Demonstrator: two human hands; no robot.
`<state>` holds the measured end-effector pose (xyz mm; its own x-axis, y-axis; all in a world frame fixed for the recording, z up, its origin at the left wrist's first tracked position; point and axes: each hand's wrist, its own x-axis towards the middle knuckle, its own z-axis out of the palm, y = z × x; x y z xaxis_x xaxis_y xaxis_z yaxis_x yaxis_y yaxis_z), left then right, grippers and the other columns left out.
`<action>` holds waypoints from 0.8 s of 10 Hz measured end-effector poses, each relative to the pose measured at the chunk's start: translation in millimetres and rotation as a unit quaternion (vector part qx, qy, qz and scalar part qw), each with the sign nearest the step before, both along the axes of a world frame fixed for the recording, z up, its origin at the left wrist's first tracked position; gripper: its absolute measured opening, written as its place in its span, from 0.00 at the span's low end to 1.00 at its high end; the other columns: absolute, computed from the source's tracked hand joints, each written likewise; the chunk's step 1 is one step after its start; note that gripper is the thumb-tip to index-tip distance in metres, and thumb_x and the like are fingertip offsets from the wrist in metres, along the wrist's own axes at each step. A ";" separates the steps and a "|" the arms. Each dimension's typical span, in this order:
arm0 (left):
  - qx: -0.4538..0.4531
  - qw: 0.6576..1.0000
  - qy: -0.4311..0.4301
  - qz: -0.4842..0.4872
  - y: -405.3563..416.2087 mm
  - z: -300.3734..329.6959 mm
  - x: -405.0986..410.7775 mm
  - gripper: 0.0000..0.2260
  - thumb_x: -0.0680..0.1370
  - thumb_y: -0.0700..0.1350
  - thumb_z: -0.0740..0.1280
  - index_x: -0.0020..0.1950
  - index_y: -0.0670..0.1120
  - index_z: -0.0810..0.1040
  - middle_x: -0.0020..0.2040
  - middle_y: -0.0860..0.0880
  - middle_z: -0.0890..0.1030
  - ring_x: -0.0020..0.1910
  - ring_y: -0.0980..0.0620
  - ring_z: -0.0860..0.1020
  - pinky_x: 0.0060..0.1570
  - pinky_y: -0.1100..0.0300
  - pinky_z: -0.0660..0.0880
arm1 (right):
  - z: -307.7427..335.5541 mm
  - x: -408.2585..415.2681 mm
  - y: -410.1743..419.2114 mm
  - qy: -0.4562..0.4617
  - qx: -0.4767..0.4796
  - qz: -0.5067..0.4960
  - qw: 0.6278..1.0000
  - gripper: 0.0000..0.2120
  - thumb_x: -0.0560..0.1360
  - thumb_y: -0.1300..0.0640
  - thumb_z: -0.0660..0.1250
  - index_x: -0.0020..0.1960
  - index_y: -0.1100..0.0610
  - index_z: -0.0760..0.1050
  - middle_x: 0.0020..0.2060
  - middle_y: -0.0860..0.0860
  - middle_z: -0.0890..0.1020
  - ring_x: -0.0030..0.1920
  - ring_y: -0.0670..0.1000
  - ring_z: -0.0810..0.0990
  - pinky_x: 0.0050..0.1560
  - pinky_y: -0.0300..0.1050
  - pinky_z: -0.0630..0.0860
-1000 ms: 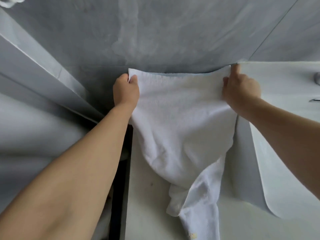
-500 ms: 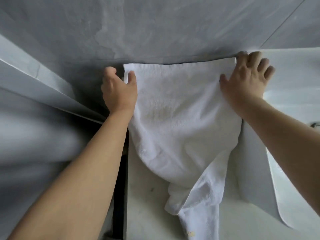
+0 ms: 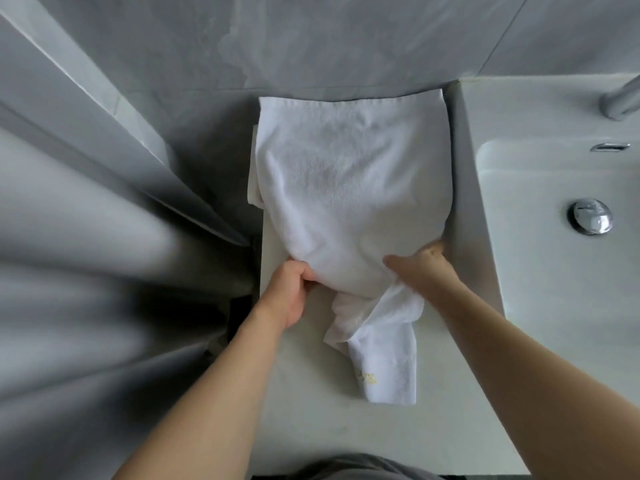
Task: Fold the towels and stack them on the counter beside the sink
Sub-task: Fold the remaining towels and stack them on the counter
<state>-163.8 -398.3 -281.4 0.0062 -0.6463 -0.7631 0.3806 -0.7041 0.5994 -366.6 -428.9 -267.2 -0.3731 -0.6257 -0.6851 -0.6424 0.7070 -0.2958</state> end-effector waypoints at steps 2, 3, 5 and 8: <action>-0.044 0.997 -0.010 -0.056 4.3 0.5 -7.0 0.30 0.72 0.21 0.54 0.67 0.46 0.72 0.63 0.42 0.80 0.62 0.42 0.77 0.67 0.48 0.73 | -9.3 2.9 -4.3 -0.120 -0.014 -0.121 0.985 0.31 0.74 0.66 0.65 0.74 0.62 0.59 0.67 0.61 0.70 0.65 0.62 0.73 0.53 0.48 0.71; -0.062 0.995 -0.009 -0.077 6.9 5.8 -7.5 0.16 0.79 0.30 0.62 0.64 0.42 0.77 0.57 0.44 0.83 0.56 0.46 0.81 0.62 0.52 0.75 | -7.2 -5.1 -1.8 -0.153 -0.082 -0.193 0.966 0.21 0.76 0.66 0.61 0.68 0.61 0.72 0.58 0.59 0.79 0.58 0.61 0.78 0.52 0.48 0.73; -0.064 0.968 -0.243 -0.013 7.1 24.8 49.0 0.13 0.74 0.44 0.73 0.58 0.46 0.78 0.55 0.44 0.83 0.55 0.43 0.82 0.56 0.45 0.79 | 13.3 -34.5 2.5 -0.122 -0.203 -0.228 0.944 0.17 0.73 0.64 0.61 0.59 0.56 0.78 0.43 0.53 0.80 0.45 0.57 0.80 0.40 0.44 0.76; 0.049 0.980 -0.134 -0.140 61.9 -7.8 33.6 0.14 0.69 0.41 0.70 0.55 0.42 0.80 0.45 0.45 0.84 0.47 0.45 0.81 0.50 0.54 0.76 | -40.3 -4.2 75.8 -0.155 -0.025 -0.298 0.942 0.43 0.53 0.46 0.75 0.63 0.62 0.68 0.57 0.57 0.75 0.56 0.58 0.77 0.57 0.52 0.77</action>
<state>-130.2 -336.4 -289.2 0.0472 -0.5756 -0.8164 0.0021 -0.8172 0.5763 -370.8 -353.1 -307.6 -0.4552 -0.4023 -0.7943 -0.0133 0.8951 -0.4457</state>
